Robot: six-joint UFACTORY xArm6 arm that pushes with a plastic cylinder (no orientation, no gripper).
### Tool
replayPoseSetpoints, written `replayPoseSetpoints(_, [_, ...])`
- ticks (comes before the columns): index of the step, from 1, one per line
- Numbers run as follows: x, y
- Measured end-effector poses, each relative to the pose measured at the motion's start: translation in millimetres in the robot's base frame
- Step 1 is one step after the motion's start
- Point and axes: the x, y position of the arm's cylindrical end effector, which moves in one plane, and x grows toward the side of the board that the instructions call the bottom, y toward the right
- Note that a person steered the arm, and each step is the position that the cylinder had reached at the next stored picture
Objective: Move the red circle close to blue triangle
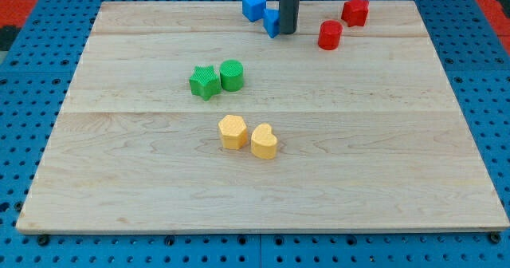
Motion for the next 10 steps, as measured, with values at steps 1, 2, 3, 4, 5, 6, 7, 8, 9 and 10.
replayPoseSetpoints(1, [58, -9])
replayPoseSetpoints(2, [71, 72])
replayPoseSetpoints(3, [59, 142])
replayPoseSetpoints(4, [32, 125])
replayPoseSetpoints(5, [18, 90])
replayPoseSetpoints(6, [17, 46])
replayPoseSetpoints(7, [19, 38])
replayPoseSetpoints(8, [29, 89])
replayPoseSetpoints(9, [11, 150])
replayPoseSetpoints(10, [-13, 210])
